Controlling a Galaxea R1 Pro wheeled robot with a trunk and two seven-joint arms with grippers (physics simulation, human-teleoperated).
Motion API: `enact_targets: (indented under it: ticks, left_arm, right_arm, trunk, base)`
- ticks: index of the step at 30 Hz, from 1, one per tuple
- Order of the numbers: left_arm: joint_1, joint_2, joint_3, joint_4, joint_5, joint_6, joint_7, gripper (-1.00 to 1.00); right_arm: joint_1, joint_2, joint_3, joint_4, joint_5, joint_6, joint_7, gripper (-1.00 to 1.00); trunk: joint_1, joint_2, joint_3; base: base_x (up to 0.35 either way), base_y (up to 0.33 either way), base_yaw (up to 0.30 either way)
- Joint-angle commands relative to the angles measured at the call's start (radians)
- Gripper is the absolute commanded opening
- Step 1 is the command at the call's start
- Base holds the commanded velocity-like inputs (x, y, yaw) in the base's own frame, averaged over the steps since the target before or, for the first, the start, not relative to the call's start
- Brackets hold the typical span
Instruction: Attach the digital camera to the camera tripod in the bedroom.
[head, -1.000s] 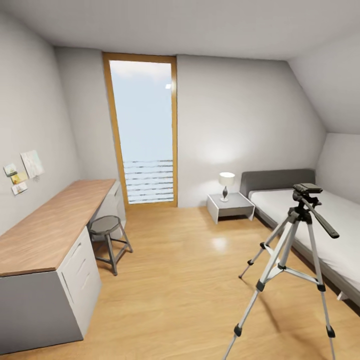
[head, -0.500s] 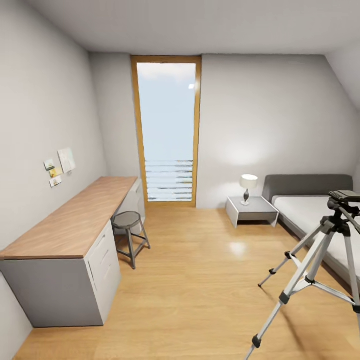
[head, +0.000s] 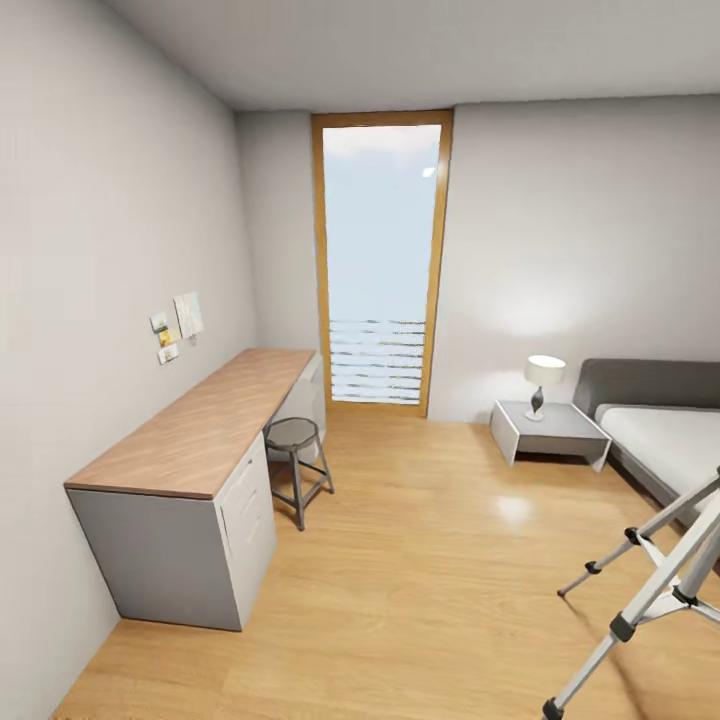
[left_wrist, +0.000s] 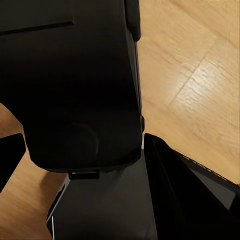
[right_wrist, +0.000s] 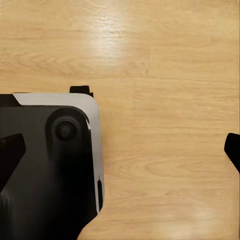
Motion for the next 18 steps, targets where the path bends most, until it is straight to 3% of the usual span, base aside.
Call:
enact_targets:
  ticks: [1, 5, 18]
  left_arm:
    - [0.000, 0.000, -0.009, 0.000, 0.004, -0.001, 0.003, -1.00]
    - [0.000, 0.000, -0.009, 0.000, 0.002, 0.011, -0.002, -1.00]
    - [0.000, 0.000, -0.009, 0.000, -0.003, 0.041, -0.002, -1.00]
  right_arm:
    - [-0.001, -0.001, -0.009, 0.003, 0.009, -0.006, 0.001, 1.00]
    - [-0.001, -0.004, -0.009, 0.003, 0.010, -0.006, 0.001, 1.00]
    - [-0.001, 0.001, -0.008, 0.002, 0.014, -0.005, 0.001, 1.00]
  trunk:
    - [0.000, -0.001, 0.000]
    - [0.000, -0.001, 0.000]
    - [0.000, -0.001, 0.000]
  base:
    - [0.059, 0.000, 0.146]
    - [0.182, 0.000, 0.075]
    - [0.312, 0.000, 0.007]
